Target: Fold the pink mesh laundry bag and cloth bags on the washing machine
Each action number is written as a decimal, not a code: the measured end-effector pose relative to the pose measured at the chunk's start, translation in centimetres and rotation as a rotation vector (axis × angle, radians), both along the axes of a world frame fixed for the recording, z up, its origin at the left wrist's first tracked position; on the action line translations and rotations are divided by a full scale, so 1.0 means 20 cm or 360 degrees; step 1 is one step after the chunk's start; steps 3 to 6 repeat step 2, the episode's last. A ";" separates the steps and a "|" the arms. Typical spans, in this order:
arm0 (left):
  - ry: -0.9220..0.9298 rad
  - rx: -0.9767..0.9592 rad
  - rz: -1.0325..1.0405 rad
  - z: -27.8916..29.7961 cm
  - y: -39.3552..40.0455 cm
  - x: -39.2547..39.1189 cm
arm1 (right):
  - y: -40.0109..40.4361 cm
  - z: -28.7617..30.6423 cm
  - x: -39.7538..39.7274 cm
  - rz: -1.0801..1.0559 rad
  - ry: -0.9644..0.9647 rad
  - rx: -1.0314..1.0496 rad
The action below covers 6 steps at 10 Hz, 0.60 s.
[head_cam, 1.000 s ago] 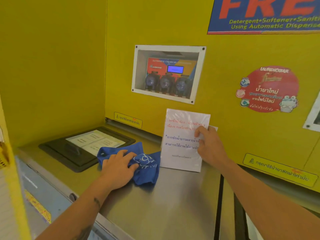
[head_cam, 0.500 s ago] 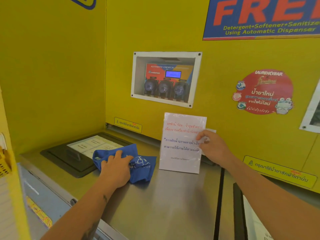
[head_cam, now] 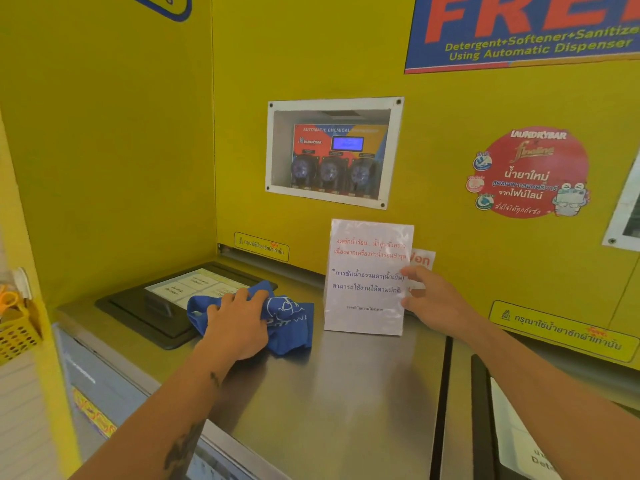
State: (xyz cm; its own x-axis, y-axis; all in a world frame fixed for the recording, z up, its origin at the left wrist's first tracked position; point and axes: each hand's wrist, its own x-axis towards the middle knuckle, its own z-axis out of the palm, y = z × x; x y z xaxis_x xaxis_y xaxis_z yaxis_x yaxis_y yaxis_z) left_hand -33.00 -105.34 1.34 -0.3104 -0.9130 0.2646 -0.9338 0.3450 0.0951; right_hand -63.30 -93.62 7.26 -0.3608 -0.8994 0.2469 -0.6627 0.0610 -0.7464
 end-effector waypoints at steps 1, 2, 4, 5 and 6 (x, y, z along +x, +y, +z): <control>-0.0052 -0.0021 0.0022 0.01 0.00 0.00 | 0.05 -0.01 0.00 0.0007 -0.0001 0.0031; -0.0030 -0.0118 0.0009 0.10 0.02 -0.01 | 0.13 -0.01 -0.03 -0.0035 0.0081 0.0082; -0.0030 -0.0118 0.0009 0.10 0.02 -0.01 | 0.13 -0.01 -0.03 -0.0035 0.0081 0.0082; -0.0030 -0.0118 0.0009 0.10 0.02 -0.01 | 0.13 -0.01 -0.03 -0.0035 0.0081 0.0082; -0.0030 -0.0118 0.0009 0.10 0.02 -0.01 | 0.13 -0.01 -0.03 -0.0035 0.0081 0.0082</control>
